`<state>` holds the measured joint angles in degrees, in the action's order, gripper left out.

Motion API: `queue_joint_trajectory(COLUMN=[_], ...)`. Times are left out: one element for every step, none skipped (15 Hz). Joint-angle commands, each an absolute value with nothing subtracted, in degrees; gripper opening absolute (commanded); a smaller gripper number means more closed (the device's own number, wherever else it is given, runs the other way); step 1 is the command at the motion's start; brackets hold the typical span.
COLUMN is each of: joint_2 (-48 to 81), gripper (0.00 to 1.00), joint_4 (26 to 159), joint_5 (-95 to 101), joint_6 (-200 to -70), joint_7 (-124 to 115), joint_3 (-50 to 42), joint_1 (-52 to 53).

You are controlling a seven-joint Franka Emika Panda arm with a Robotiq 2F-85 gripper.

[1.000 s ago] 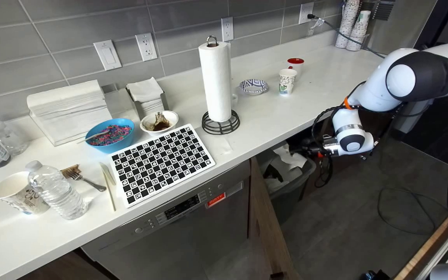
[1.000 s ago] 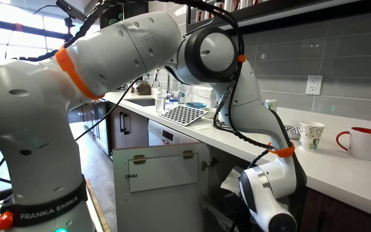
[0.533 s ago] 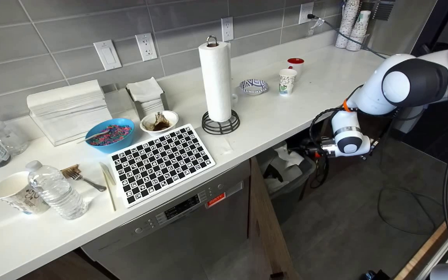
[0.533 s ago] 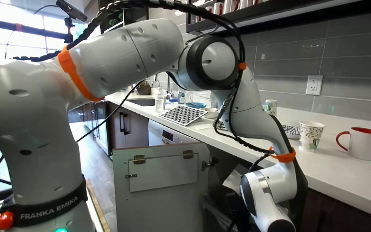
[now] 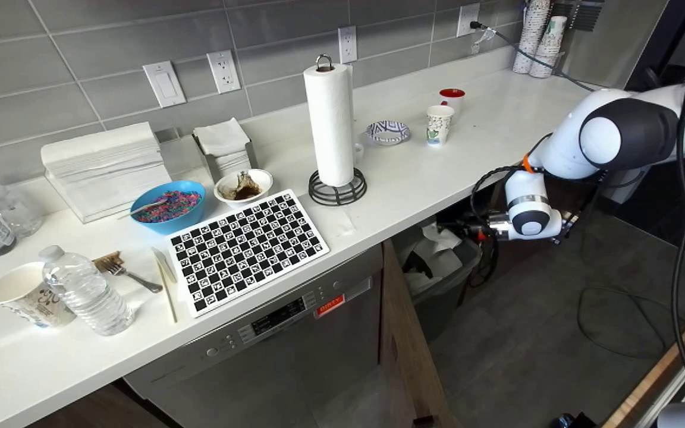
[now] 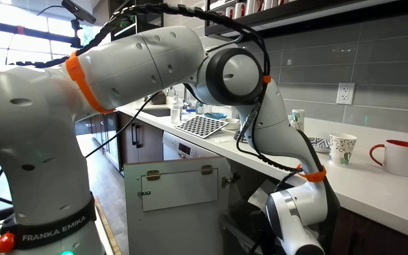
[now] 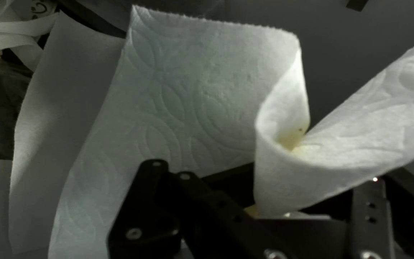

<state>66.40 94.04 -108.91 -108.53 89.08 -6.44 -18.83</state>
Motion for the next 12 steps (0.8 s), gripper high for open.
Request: queue_joint_trajectory(joint_2=[68.74, 68.90, 69.06, 69.10, 69.15, 69.15, 69.14, 68.98, 68.98, 69.08, 69.05, 69.03], gripper=[0.00, 0.00, 0.00, 0.08, 0.26, 0.31, 0.40, 0.46, 0.55, 0.62, 0.69, 0.77], joint_4=[91.24, 91.00, 90.75, 90.72, 90.69, 90.70, 90.72, 90.89, 90.85, 90.80, 90.83, 90.84], joint_5=[-110.43, -110.37, -110.30, -110.29, -110.24, -110.22, -110.21, -110.22, -110.24, -110.23, -110.21, -110.15], joint_6=[-106.73, -106.72, -106.78, -106.84, -106.84, -106.83, -106.82, -106.76, -106.79, -106.77, -106.74, -106.67], joint_7=[87.01, 86.79, 86.54, 86.38, 86.15, 85.99, 85.83, 85.77, 85.67, 85.64, 85.59, 85.49], joint_3=[-7.17, -7.17, -7.20, -7.19, -7.20, -7.21, -7.23, -7.20, -7.22, -7.25, -7.27, -7.27], joint_1=[-18.15, -18.16, -18.14, -18.12, -18.13, -18.13, -18.12, -18.10, -18.10, -18.12, -18.12, -18.14])
